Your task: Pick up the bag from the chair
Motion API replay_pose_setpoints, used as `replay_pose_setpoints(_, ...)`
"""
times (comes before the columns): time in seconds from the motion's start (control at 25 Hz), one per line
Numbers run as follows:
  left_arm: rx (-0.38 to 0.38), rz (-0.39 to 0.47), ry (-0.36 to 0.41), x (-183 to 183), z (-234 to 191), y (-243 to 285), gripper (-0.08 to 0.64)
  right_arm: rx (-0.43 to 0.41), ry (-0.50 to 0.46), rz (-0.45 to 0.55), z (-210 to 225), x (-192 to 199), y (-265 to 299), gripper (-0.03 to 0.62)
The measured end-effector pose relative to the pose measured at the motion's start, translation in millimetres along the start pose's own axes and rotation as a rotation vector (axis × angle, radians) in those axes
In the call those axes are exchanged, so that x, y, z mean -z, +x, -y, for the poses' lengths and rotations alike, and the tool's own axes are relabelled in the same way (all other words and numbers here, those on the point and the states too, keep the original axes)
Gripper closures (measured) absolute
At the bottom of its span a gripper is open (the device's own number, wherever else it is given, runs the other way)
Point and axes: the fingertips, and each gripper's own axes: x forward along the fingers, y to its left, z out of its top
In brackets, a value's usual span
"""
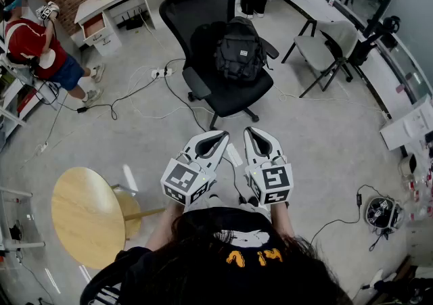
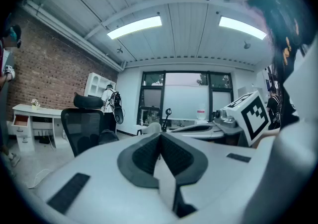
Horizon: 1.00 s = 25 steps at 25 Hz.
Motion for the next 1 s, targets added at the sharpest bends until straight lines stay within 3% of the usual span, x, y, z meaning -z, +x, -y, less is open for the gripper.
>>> replay_pose_setpoints(0.56,0.023,-0.012,-0.025,19.8,-28.6,-27.6,0.555,0.043,0.051,0.021,-32.2,12.2,11.1,0.586)
replay_pose_setpoints(1.0,0.008,-0.006,-0.066,25.9,-41.7,-18.9,0.555,0.048,0.033,-0.004,-13.2,9.1,29.6,0.586)
